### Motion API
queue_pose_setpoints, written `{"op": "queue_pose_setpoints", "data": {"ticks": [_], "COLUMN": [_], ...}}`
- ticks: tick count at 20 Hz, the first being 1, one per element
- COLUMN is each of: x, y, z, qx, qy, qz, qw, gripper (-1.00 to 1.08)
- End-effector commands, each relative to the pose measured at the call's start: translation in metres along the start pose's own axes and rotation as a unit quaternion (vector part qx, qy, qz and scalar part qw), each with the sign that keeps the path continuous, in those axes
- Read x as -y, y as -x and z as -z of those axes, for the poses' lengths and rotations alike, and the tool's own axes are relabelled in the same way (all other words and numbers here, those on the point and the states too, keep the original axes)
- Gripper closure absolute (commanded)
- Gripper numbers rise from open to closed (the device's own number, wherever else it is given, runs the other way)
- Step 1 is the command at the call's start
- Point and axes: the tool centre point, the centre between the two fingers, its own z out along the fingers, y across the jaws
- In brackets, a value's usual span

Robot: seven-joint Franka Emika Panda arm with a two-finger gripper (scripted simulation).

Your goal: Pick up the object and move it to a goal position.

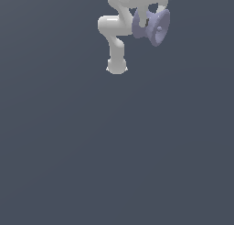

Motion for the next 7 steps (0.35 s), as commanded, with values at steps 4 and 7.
{"op": "queue_pose_setpoints", "data": {"ticks": [4, 7], "x": [-0.0003, -0.0005], "y": [-0.0017, -0.002], "z": [0.01, 0.0109], "qx": [0.0, 0.0], "qy": [0.0, 0.0], "qz": [0.0, 0.0], "qw": [1.0, 1.0], "gripper": [1.08, 1.08]}}
